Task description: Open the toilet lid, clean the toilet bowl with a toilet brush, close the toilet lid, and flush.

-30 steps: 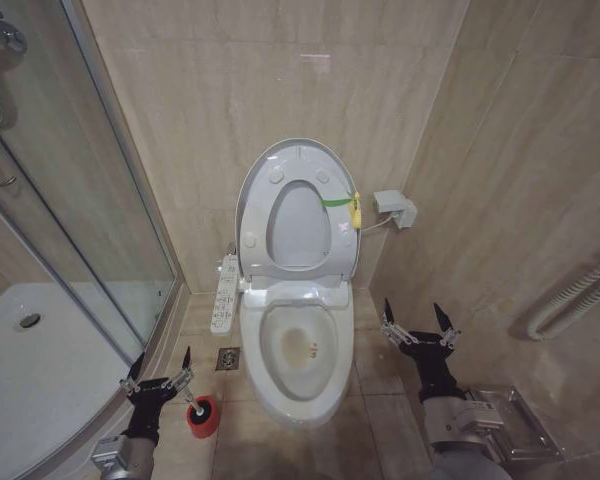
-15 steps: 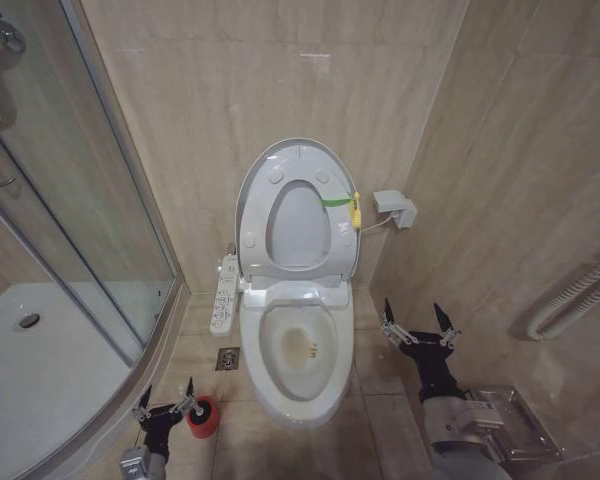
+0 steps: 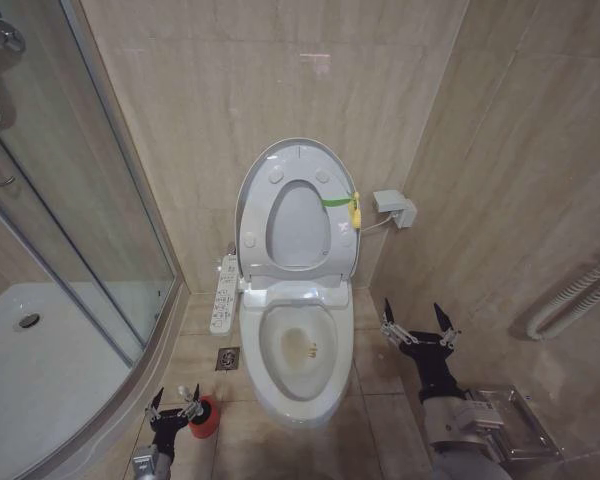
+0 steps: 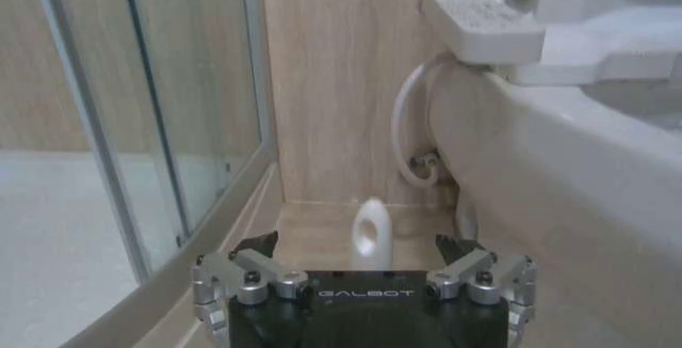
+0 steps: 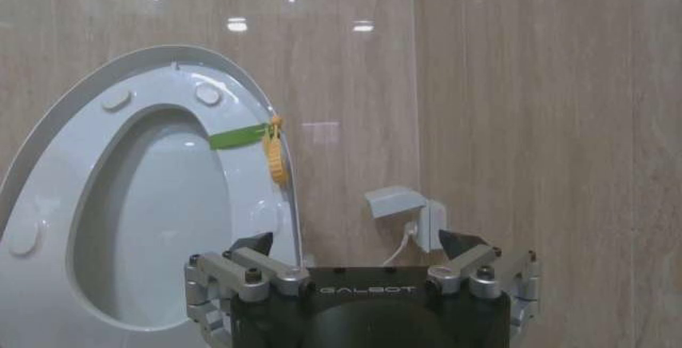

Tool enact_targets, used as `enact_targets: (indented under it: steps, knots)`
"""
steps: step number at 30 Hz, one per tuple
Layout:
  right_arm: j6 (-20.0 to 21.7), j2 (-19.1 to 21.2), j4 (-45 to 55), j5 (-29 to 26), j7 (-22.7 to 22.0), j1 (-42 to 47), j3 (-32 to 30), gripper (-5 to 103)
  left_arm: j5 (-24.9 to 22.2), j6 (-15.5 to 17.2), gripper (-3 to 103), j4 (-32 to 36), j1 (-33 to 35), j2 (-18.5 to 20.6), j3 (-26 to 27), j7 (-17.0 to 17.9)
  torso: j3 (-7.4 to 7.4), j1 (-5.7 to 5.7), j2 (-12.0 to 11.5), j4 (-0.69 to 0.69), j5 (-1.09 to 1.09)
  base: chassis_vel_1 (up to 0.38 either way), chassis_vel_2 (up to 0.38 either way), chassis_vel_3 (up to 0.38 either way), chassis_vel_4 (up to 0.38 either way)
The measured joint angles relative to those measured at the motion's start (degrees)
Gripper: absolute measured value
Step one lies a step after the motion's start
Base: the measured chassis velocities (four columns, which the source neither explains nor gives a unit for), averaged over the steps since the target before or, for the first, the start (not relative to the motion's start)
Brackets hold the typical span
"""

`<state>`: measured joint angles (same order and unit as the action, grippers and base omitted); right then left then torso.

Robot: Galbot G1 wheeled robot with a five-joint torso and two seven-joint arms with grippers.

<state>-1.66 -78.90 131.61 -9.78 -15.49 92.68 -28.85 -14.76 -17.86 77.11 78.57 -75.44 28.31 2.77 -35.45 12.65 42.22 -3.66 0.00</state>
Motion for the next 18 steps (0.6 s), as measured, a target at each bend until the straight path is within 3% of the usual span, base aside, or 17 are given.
enact_targets:
  steps: [7,15,16,18]
  knots:
    - [0.00,0.00,0.00,0.00,0.00,0.00,0.00,100,0.93,-3.64,97,-5.83,-1.96,-0.01,0.06,-2.27,0.00,0.00,0.00,0.01,0.00,0.000,0.000,0.000,0.000]
    - [0.00,0.00,0.00,0.00,0.00,0.00,0.00,100,1.05,-4.43,94,-6.43,-2.53,-0.27,0.00,-3.33,0.00,0.00,0.00,0.00,0.00,0.000,0.000,0.000,0.000]
    - [0.00,0.00,0.00,0.00,0.00,0.00,0.00,100,1.15,-4.88,88,-6.84,-2.73,-0.22,0.06,-3.60,0.00,0.00,0.00,0.00,0.00,0.000,0.000,0.000,0.000]
    - [0.00,0.00,0.00,0.00,0.00,0.00,0.00,100,1.30,-5.25,88,-7.24,-2.93,-0.14,0.18,-3.86,0.00,0.00,0.00,0.00,0.00,0.000,0.000,0.000,0.000]
